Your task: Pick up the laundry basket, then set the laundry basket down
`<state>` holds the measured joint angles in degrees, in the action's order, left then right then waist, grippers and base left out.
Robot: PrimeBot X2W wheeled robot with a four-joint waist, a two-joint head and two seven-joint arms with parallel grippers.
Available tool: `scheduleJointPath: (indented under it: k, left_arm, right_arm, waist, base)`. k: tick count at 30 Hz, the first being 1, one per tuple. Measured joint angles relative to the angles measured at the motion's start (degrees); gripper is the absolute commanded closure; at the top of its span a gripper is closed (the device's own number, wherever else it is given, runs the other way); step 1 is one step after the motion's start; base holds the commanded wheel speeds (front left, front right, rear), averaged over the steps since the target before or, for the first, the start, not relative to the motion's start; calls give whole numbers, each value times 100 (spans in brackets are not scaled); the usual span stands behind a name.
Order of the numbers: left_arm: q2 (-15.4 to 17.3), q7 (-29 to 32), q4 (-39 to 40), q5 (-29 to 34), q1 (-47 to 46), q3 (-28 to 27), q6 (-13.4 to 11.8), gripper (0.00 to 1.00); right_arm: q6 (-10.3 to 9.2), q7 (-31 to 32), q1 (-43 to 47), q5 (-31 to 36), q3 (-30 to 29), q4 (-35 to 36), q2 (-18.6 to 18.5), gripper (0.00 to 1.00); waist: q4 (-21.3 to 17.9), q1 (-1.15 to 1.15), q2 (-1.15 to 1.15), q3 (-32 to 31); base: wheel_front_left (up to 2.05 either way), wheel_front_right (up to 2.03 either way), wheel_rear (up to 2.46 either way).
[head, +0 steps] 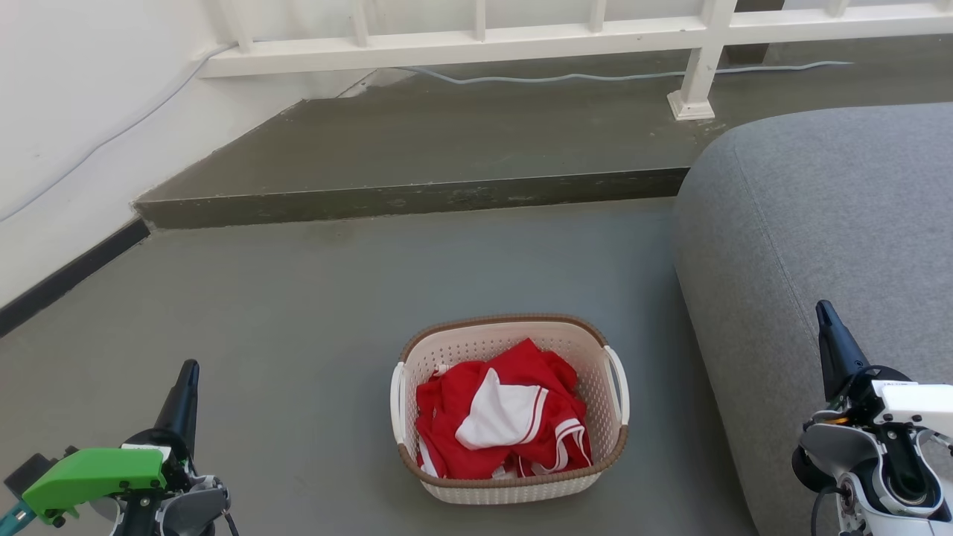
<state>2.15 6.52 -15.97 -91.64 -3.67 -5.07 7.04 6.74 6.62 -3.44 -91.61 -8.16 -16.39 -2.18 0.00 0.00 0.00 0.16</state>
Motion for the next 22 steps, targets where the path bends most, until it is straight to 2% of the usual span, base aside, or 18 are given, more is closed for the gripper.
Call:
scheduleJointPath:
  k: [22]
  left_arm:
    - [0,0,3,-2,0,1,0,100]
  right_arm:
    - [5,-1,0,0,7,4,0,100]
  waist:
    - [0,0,0,0]
  base:
    - [0,0,0]
